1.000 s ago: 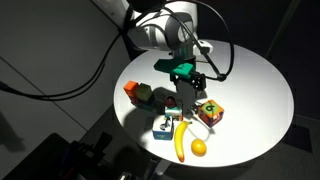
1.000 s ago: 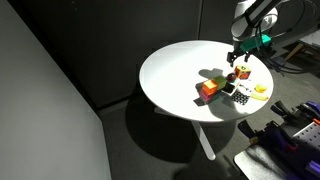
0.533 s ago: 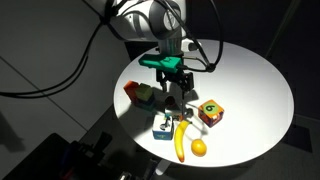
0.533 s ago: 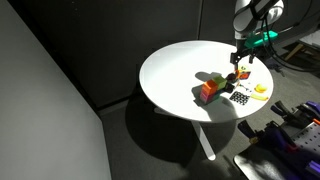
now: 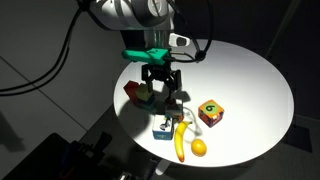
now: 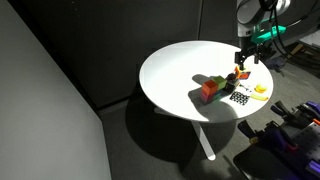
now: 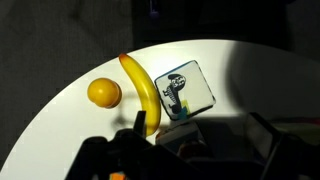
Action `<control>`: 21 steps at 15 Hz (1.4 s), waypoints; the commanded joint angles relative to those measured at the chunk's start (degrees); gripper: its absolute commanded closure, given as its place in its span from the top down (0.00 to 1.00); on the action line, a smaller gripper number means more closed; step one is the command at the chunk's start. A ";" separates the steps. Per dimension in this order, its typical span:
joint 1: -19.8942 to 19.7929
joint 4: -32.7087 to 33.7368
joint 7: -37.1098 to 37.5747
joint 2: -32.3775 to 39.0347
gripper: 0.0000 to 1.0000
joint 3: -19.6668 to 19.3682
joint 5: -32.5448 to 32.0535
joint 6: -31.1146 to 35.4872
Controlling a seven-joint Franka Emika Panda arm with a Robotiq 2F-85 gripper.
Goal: Pick up the block with a number from the stack and put it on the table to the right
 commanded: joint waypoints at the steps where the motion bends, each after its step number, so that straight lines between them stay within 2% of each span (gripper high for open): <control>1: -0.06 -3.67 -0.52 -5.05 1.00 1.03 -0.17 -3.30; 9: 0.11 -8.89 -1.02 -12.24 1.00 2.65 0.04 -5.46; 18: -0.38 -13.71 -6.03 -19.89 1.00 3.70 3.36 -2.16; 21: -0.25 -15.41 -7.03 -21.93 1.00 3.65 4.06 0.74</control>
